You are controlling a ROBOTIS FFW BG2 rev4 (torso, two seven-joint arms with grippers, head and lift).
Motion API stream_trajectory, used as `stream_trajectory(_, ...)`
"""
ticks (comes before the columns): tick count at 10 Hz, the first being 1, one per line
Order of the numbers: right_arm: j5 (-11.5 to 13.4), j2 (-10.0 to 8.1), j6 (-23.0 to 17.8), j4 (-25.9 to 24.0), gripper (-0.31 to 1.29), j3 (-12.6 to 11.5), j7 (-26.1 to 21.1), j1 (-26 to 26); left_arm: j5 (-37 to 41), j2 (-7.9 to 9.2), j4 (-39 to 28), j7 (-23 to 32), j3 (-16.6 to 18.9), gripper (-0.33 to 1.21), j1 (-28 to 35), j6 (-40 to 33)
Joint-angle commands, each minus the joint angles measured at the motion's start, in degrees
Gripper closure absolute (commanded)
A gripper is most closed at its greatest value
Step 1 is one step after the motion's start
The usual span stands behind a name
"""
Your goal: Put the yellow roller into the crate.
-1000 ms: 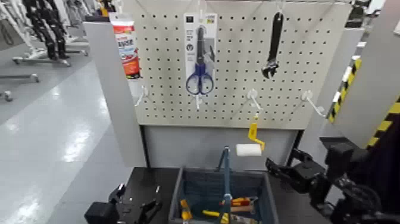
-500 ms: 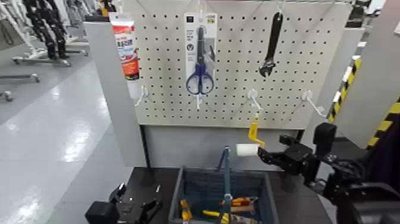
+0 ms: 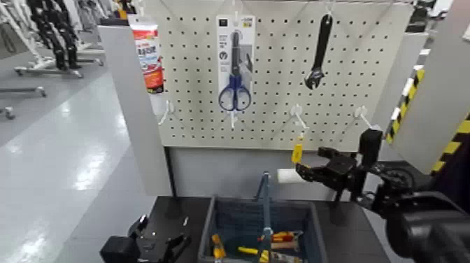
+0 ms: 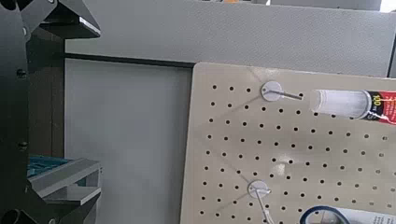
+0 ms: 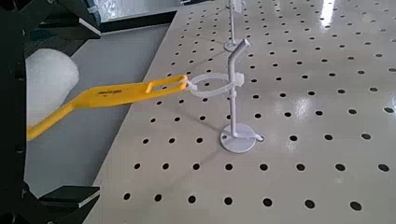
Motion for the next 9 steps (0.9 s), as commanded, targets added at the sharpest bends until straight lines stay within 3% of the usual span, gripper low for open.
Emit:
stream_trajectory(1,-1.43,-0.25,-1.32,4.09,0.13,2.55,1.75,-3.37,0.00,-0.07,0.03,0.00,-0.10,0.12,-0.16,-0.03)
stream_trajectory(4,-3.45,-0.16,-3.08,7.35,0.18,4.57,2.98,-5.48,0.09,-0.07,0.21,0.00,-0.27,0.12,-0.43,0.06)
stream_trajectory(5,-4.16,-0.16,-3.61,8.22,0.43,5.01,3.16,-5.92,0.09,-0.07,0.21,0.00,-0.36,0.12,-0.51,0.06)
stream_trajectory(6,-4.16,-0.16,-3.61,8.40,0.85,5.09,3.16,-6.10,0.09,-0.07,0.21,0.00,-0.36,0.12,-0.51,0.06)
stream_trajectory(7,-4.33,-0.16,-3.34,8.22,1.09,5.18,3.07,-6.01,0.18,-0.07,0.21,0.00,-0.27,0.12,-0.43,0.06)
stream_trajectory(9,-4.60,-0.16,-3.17,7.96,1.26,5.36,3.16,-6.01,0.18,-0.07,0.21,-0.09,-0.27,0.12,-0.43,0.06)
